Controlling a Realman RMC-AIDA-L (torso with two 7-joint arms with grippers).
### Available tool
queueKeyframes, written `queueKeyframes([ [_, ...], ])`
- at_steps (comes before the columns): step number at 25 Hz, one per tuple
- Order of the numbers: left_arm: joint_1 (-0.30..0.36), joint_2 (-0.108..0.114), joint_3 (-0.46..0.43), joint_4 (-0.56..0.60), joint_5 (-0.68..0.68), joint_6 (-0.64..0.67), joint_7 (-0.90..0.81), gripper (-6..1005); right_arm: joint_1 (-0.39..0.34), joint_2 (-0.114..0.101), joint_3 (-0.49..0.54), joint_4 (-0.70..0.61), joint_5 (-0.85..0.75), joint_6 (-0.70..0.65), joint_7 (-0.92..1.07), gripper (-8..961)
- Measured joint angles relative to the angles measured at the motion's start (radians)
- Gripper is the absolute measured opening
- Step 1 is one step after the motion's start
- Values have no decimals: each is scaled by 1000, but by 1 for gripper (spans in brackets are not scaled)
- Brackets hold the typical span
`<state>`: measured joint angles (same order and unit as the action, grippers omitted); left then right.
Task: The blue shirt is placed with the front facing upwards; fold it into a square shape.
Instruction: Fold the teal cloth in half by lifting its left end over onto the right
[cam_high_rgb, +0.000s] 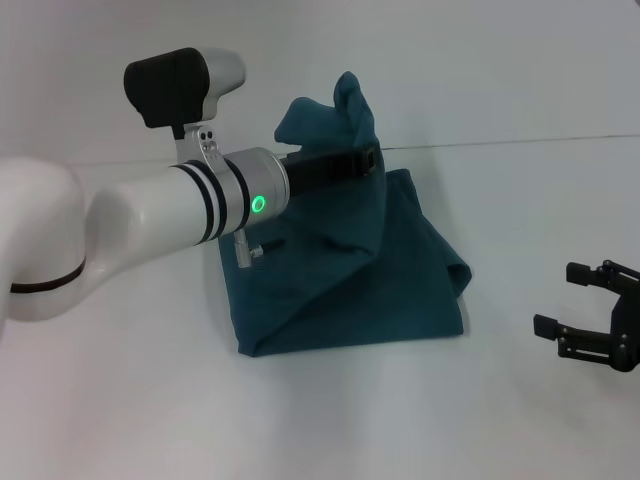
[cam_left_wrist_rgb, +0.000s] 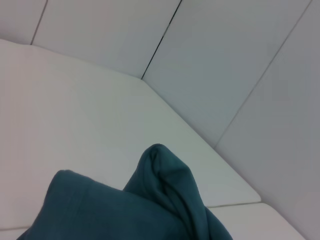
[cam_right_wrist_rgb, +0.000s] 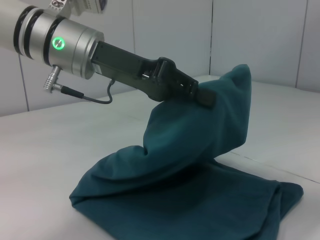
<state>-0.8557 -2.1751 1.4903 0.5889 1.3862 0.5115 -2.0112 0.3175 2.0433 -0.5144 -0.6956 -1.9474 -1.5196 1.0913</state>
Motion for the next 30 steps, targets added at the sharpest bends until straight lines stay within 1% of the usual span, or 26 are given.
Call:
queueKeyframes([
  [4, -3, 0, 24, -11, -34, -13, 15, 96, 0, 0, 3, -1, -1, 3, -2, 917],
  [10, -8, 0, 29, -42, -130, -15, 58, 97, 0, 1, 3, -2, -1, 8, -2, 917],
  [16, -13, 0, 34, -49, -189, -15, 65, 187, 4, 1, 0, -4, -1, 11, -1, 918],
  [26, -20, 0, 35, -51, -210, -14, 84, 412, 11, 3, 3, -4, -11, 19, -1, 919],
  [30, -19, 0, 25, -50, -211, -14, 127, 551, 12, 3, 7, -4, -8, 20, -1, 920],
])
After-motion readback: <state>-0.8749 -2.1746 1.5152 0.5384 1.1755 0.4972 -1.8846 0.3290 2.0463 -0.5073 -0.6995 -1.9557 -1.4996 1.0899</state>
